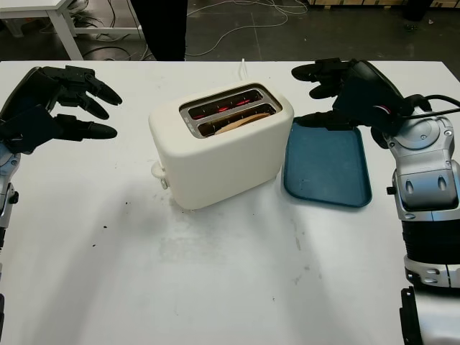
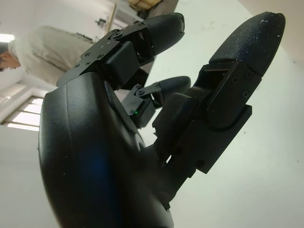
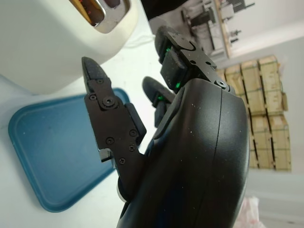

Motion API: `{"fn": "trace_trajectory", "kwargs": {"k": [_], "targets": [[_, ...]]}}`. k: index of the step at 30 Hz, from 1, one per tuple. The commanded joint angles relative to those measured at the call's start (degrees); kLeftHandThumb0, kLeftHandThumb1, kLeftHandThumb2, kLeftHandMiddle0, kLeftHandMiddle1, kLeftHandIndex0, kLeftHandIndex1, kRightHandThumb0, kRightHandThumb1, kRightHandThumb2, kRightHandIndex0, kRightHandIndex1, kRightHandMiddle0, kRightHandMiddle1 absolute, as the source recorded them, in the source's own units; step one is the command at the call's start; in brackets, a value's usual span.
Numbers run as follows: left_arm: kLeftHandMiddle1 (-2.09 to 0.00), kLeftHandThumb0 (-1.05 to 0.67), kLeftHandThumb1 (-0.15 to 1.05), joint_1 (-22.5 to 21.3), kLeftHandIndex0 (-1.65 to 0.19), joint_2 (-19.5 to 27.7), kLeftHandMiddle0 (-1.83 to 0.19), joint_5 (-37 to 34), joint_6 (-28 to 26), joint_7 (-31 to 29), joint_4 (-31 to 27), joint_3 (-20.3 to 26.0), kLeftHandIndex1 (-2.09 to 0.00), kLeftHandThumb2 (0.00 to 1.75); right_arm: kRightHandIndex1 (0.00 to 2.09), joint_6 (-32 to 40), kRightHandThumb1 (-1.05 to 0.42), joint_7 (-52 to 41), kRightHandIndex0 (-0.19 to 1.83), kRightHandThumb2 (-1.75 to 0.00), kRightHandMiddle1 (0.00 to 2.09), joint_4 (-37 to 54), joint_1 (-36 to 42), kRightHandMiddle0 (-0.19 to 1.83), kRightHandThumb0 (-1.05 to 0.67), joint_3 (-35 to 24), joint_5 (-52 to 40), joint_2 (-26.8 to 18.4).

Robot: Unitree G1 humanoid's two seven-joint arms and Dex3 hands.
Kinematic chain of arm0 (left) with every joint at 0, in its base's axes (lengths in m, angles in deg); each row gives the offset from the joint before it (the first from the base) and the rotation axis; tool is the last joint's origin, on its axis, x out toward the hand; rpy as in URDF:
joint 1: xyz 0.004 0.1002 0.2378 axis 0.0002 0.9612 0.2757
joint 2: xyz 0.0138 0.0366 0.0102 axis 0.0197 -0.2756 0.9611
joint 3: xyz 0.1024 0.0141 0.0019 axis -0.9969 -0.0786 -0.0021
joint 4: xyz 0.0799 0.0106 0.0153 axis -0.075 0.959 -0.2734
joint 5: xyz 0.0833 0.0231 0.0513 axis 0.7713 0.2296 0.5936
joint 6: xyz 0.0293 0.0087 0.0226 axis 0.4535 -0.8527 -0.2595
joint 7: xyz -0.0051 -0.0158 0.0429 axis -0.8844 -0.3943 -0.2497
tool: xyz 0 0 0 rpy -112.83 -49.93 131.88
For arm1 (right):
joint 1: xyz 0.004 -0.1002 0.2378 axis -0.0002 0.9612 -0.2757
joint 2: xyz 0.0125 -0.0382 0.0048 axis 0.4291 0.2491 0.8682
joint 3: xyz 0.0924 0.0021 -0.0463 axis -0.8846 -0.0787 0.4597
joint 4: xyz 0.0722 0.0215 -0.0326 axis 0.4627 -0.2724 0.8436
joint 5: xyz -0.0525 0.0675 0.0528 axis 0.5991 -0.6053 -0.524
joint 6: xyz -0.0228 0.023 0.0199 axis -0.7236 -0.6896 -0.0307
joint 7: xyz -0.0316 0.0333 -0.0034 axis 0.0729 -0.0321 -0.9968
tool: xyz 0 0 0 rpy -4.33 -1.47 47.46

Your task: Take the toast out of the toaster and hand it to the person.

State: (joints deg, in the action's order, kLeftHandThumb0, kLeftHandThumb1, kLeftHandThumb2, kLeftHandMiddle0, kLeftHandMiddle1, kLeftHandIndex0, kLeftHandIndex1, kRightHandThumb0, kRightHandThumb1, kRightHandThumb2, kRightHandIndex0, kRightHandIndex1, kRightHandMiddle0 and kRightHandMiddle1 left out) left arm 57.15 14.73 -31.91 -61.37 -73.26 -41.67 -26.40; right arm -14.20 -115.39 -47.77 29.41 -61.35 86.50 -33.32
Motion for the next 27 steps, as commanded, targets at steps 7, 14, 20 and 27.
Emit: {"fn": "trace_trajectory", "kwargs": {"k": [7,14,20,27], "targets": [[-0.83,-1.05,0.61,0.4,-0.84,-0.1,-0.88,-0.2,0.2,0.1,-0.3,0.1,-0.72,0.00,0.87,-1.7,-0.78,0.1,0.15,0.00,0.01,-0.4,0.0,0.54,-0.14,-0.1,0.2,-0.2],[-0.83,-1.05,0.60,0.5,-0.84,-0.2,-0.88,-0.3,-0.1,0.2,-0.5,0.2,-0.72,0.00,0.86,-1.2,-0.78,0.2,0.15,0.00,0.01,-0.1,0.1,0.53,-0.16,0.0,0.4,-0.2],[-0.83,-1.05,0.60,0.4,-0.84,-0.2,-0.87,-0.5,0.7,0.0,0.2,0.3,-0.72,0.00,0.85,-0.5,-0.78,0.2,0.15,0.00,0.01,0.1,0.0,0.53,-0.14,-0.2,0.2,0.1],[-0.83,-1.05,0.60,0.4,-0.85,-0.2,-0.88,-0.2,0.7,0.1,0.1,0.3,-0.72,0.00,0.85,-0.7,-0.77,0.5,0.16,0.00,0.01,0.3,0.1,0.54,-0.16,0.0,0.6,0.1]]}}
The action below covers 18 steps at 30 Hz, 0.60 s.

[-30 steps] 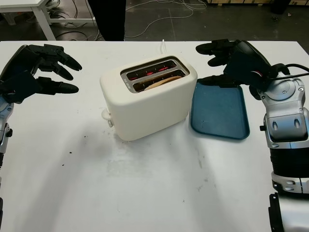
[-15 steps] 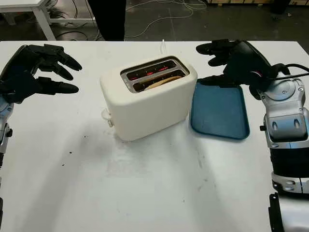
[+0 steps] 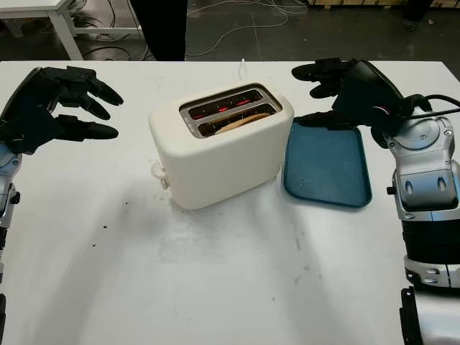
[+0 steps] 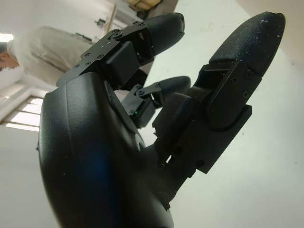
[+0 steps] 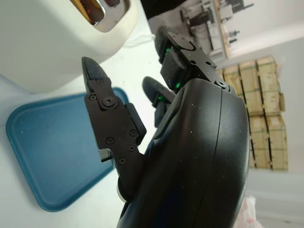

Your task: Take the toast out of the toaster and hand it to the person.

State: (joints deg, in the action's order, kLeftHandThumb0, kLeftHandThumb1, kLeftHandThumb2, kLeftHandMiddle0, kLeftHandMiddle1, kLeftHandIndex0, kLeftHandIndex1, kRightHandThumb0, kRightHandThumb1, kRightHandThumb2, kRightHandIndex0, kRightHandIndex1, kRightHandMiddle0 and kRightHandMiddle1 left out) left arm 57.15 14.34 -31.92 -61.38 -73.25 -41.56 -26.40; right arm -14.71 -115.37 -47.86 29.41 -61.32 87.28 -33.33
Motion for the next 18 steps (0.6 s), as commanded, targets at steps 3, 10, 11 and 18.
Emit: {"fn": "trace_trajectory", "kwargs": {"k": [3,10,11,18], "targets": [[-0.83,-1.05,0.60,0.4,-0.84,0.1,-0.87,-0.6,0.4,0.0,0.0,0.4,-0.72,0.00,0.84,0.2,-0.78,0.0,0.15,0.00,0.01,0.4,-0.1,0.53,-0.13,-0.3,-0.8,0.3],[-0.84,-1.05,0.60,0.6,-0.84,0.0,-0.87,-0.5,0.3,0.2,-0.3,0.4,-0.72,0.00,0.84,0.4,-0.77,0.5,0.17,0.00,0.01,0.4,0.0,0.54,-0.15,-0.2,-0.4,0.3],[-0.84,-1.05,0.60,0.6,-0.85,0.0,-0.88,-0.5,0.3,0.3,-0.3,0.4,-0.72,0.00,0.84,0.3,-0.78,0.4,0.16,0.00,0.01,0.3,0.1,0.54,-0.15,-0.3,-0.6,0.3],[-0.84,-1.05,0.60,0.6,-0.84,0.0,-0.87,-0.5,0.4,0.2,-0.2,0.5,-0.72,0.00,0.84,-0.6,-0.77,0.1,0.16,0.00,0.01,-0.2,0.0,0.53,-0.16,-0.3,-0.8,0.3]]}}
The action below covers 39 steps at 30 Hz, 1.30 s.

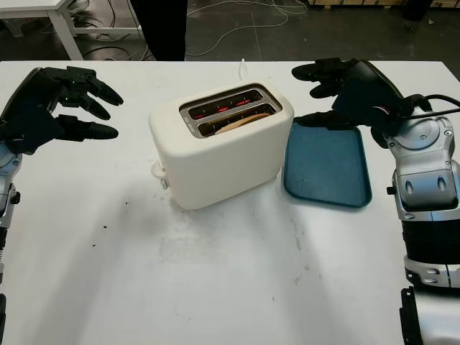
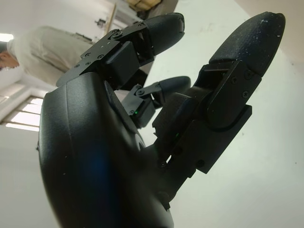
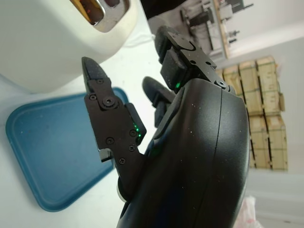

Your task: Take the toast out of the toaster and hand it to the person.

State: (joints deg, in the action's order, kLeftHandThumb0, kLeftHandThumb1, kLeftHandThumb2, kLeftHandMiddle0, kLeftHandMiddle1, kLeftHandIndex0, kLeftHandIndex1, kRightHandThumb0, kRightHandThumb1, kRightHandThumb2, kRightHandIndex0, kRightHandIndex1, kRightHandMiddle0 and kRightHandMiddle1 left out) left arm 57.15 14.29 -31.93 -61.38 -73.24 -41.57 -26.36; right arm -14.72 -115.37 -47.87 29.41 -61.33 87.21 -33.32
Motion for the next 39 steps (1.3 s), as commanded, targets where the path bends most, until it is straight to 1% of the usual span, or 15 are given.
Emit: {"fn": "trace_trajectory", "kwargs": {"k": [1,6,9,12,15,18,24,27,29,32,39], "targets": [[-0.84,-1.05,0.60,0.6,-0.84,0.1,-0.87,-0.4,0.6,0.2,0.0,0.4,-0.73,0.00,0.84,0.0,-0.77,0.2,0.16,0.00,0.01,0.1,-0.1,0.53,-0.15,-0.3,-0.7,0.4],[-0.84,-1.05,0.60,0.6,-0.85,0.1,-0.88,-0.2,1.1,0.5,0.4,0.4,-0.73,0.00,0.84,-0.5,-0.77,0.5,0.18,0.00,0.01,0.4,0.1,0.54,-0.16,0.1,0.1,0.1],[-0.84,-1.05,0.60,0.6,-0.84,0.2,-0.87,-0.2,1.0,0.2,0.2,0.3,-0.73,0.00,0.83,0.7,-0.77,0.7,0.17,0.00,0.01,0.5,0.0,0.54,-0.17,-0.1,-0.2,0.5],[-0.84,-1.05,0.60,0.7,-0.85,0.2,-0.88,0.1,0.6,0.5,-0.3,0.3,-0.73,0.00,0.83,-1.2,-0.77,0.6,0.19,0.00,0.02,0.5,0.3,0.55,-0.21,0.8,1.2,-0.5],[-0.84,-1.05,0.60,0.8,-0.84,0.1,-0.88,-0.1,0.7,0.4,-0.2,0.3,-0.73,0.00,0.80,-2.2,-0.77,0.8,0.25,0.00,0.03,0.1,0.3,0.57,-0.28,1.6,2.7,-1.1],[-0.84,-1.05,0.60,0.8,-0.84,0.2,-0.88,0.0,0.9,0.5,0.0,0.3,-0.73,0.00,0.76,-0.9,-0.76,0.6,0.25,0.00,0.02,0.3,0.1,0.57,-0.23,0.8,1.7,-0.1],[-0.85,-1.05,0.60,0.9,-0.84,0.0,-0.87,-0.3,0.6,0.6,-0.1,0.5,-0.73,0.00,0.75,1.3,-0.76,0.5,0.24,0.00,0.02,1.1,0.1,0.56,-0.21,0.6,1.5,0.1],[-0.85,-1.05,0.59,0.8,-0.84,-0.1,-0.87,-0.8,1.0,0.3,0.3,0.7,-0.73,0.00,0.74,0.7,-0.76,0.2,0.24,0.00,0.01,1.4,0.6,0.56,-0.19,-0.1,0.7,-0.1],[-0.86,-1.05,0.60,0.8,-0.84,0.0,-0.87,-0.8,1.1,0.3,0.4,0.6,-0.74,0.00,0.75,-0.6,-0.76,0.3,0.25,0.00,0.02,1.5,1.2,0.57,-0.24,-0.2,0.7,-0.3],[-0.86,-1.05,0.60,0.8,-0.84,0.0,-0.87,-0.7,0.8,0.3,0.2,0.6,-0.74,0.00,0.75,-0.2,-0.76,0.7,0.27,0.00,0.02,2.6,1.8,0.58,-0.29,0.2,1.5,-0.7],[-0.88,-1.05,0.60,1.1,-0.83,-0.1,-0.86,-0.9,0.6,0.4,-0.2,0.8,-0.75,0.01,0.73,-1.1,-0.76,1.5,0.30,0.00,0.02,3.1,3.1,0.59,-0.31,-0.8,1.1,-0.3]]}}
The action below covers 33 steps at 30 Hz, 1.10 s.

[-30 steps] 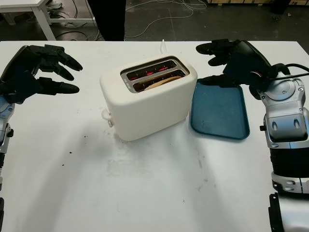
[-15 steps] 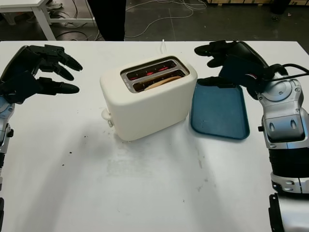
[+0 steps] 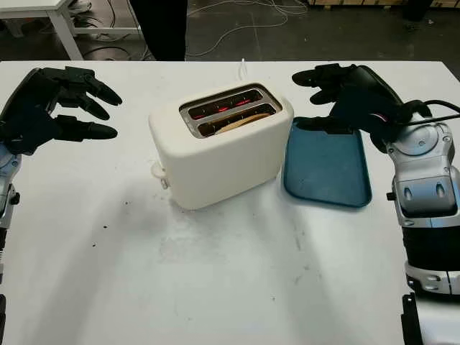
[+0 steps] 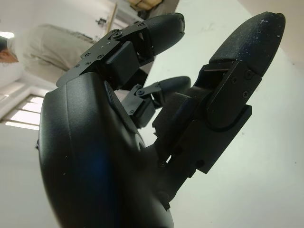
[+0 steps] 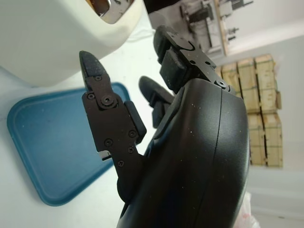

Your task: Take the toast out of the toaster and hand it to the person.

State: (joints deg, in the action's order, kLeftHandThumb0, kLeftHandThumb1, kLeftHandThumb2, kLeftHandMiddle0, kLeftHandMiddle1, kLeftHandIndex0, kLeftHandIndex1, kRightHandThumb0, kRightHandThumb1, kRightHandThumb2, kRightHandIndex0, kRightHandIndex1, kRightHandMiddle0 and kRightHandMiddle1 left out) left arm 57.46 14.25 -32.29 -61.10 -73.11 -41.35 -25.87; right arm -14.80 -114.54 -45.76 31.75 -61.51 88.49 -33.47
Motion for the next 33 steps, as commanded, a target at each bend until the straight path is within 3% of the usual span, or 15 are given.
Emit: {"fn": "trace_trajectory", "kwargs": {"k": [1,33], "targets": [[-0.88,-1.05,0.60,0.8,-0.83,-0.1,-0.86,-0.6,0.4,0.2,-0.3,0.4,-0.75,0.00,0.72,-1.2,-0.76,0.7,0.30,0.00,0.02,0.9,0.8,0.59,-0.32,-0.7,-0.3,-0.1],[-0.89,-1.05,0.61,1.8,-0.81,0.1,-0.83,-0.8,0.7,0.2,-1.2,0.2,-0.78,0.01,0.78,-2.5,-0.77,-0.1,0.25,0.00,0.01,0.5,0.8,0.58,-0.28,-0.8,-3.1,0.2]]}}
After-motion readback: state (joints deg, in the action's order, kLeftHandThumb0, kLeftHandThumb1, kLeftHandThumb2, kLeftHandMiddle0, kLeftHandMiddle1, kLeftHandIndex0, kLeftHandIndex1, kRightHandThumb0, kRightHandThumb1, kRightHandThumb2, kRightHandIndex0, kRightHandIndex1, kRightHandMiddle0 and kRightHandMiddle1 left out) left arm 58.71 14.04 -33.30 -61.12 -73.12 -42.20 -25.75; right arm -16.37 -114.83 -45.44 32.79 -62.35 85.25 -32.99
